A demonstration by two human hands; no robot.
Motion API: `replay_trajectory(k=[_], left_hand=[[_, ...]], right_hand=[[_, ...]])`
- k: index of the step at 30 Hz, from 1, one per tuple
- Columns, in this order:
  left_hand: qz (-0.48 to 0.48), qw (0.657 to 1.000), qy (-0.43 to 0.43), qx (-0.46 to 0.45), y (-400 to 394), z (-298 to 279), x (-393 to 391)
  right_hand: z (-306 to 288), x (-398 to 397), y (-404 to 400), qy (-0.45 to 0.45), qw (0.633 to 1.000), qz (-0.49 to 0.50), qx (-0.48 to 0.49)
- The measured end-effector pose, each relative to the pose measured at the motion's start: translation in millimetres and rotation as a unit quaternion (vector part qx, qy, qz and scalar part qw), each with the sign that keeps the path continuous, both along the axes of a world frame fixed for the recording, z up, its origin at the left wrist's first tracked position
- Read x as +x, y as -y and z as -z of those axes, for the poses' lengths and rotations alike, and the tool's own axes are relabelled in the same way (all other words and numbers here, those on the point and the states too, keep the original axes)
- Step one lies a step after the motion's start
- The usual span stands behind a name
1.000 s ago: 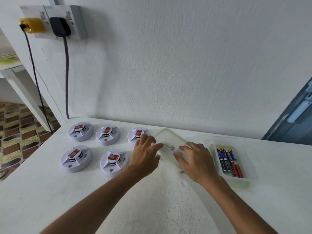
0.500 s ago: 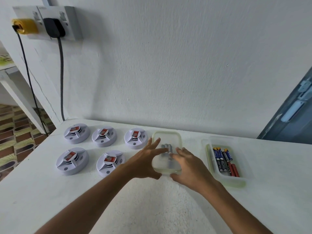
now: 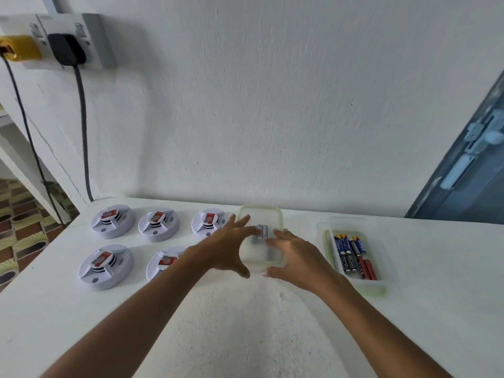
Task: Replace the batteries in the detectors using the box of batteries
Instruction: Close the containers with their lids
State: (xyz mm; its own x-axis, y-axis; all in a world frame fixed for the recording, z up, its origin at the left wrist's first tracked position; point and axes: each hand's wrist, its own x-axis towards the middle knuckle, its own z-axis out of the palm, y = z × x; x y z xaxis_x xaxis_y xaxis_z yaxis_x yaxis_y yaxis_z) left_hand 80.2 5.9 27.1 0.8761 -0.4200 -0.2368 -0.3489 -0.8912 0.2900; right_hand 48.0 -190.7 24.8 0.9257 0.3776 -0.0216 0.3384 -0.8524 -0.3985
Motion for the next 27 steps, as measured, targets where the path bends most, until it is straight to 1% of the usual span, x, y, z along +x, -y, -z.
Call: replay_trajectory(k=[1,2,3,4,5,7,8,9,11,13,14,17,19,21,24,27], left_hand=[[0.009,0.999,0.004,0.039,7,-8,0],[0.015,0.998,0.023,0.061,14,-17,0],[0.019,0.997,0.052,0.058,24,-24,-1],[0.022,0.996,0.084,0.023,38,-29,-2],[0.022,0.993,0.111,-0.031,52,-32,-4],[0.023,0.985,0.122,-0.122,86,-32,-10],[0.023,0.984,0.113,-0.137,101,-28,-11],[0.022,0.985,0.100,-0.136,119,-22,-12],[0.007,0.992,0.076,-0.103,146,-5,-8],[-0.023,0.996,0.058,-0.061,161,14,-2],[-0.041,0.997,0.049,-0.049,168,22,0],[-0.097,0.993,0.036,-0.054,180,40,6],[-0.140,0.986,0.034,-0.082,186,47,9],[-0.180,0.975,0.015,-0.126,189,50,12],[-0.243,0.943,-0.022,-0.225,190,44,13],[-0.272,0.920,-0.007,-0.283,188,25,14]], right_hand=[[-1,1,8,-0.012,0.999,0.013,0.036],[-2,3,15,-0.004,0.997,0.027,0.068],[-3,4,23,0.026,0.994,0.048,0.096],[-4,5,36,0.068,0.988,0.081,0.117],[-5,6,48,0.112,0.978,0.121,0.125],[-6,5,78,0.168,0.955,0.223,0.096],[-6,3,92,0.166,0.946,0.270,0.066],[-5,0,109,0.144,0.939,0.312,0.034],[-2,-6,134,0.061,0.931,0.359,-0.025],[4,-11,149,-0.018,0.930,0.365,-0.051],[8,-13,157,-0.038,0.932,0.359,-0.045],[22,-12,170,-0.040,0.942,0.331,0.046],[27,-10,174,-0.027,0.944,0.318,0.079],[29,-10,178,-0.009,0.947,0.308,0.091],[27,-10,185,0.024,0.948,0.301,0.103],[21,-6,199,0.052,0.941,0.305,0.133]])
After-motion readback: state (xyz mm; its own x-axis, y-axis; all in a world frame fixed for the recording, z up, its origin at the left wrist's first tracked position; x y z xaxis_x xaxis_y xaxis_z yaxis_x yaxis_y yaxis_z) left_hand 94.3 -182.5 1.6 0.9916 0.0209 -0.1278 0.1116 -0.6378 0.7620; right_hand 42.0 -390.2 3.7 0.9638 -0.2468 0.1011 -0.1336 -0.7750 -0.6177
